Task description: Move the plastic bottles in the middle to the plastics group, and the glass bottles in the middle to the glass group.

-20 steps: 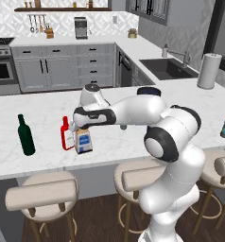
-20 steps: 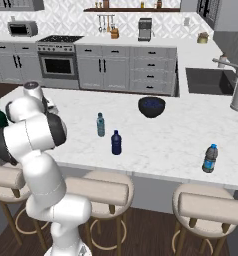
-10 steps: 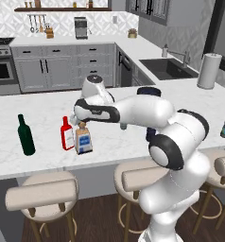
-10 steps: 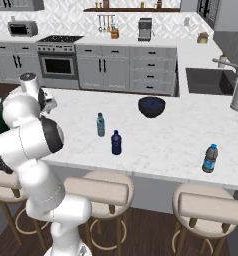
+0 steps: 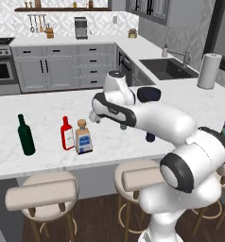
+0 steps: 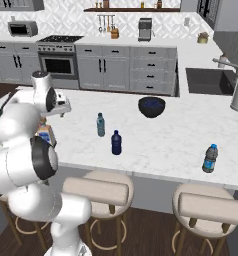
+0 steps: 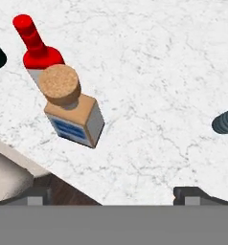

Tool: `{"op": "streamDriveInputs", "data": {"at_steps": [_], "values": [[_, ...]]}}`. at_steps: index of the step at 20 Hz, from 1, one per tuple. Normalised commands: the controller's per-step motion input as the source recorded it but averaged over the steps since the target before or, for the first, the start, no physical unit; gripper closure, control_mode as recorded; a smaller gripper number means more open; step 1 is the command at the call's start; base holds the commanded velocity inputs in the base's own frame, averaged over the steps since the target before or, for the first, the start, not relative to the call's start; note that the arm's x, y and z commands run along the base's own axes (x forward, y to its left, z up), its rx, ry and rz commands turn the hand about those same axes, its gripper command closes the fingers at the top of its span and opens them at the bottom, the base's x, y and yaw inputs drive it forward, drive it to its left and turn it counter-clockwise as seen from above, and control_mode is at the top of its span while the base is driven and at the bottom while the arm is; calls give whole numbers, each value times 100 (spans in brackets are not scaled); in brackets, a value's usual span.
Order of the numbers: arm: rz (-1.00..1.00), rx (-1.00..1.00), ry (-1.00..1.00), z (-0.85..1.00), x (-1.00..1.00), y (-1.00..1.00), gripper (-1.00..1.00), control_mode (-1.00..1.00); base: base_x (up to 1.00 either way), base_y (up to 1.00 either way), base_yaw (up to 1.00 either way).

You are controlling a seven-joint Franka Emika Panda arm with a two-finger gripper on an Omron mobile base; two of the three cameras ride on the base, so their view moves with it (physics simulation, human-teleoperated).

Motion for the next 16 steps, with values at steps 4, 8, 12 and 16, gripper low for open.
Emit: {"op": "streamDriveInputs", "data": {"at_steps": [4, 8, 12, 16], "values": [[-23, 8, 1, 0, -52, -94, -100, -100, 0, 0, 0], [-32, 5, 8, 0, -42, -88, -100, -100, 0, 0, 0], [-33, 5, 3, -8, -43, -85, -100, -100, 0, 0, 0], [-20, 1, -2, -4, -27, -87, -100, -100, 0, 0, 0]]}}
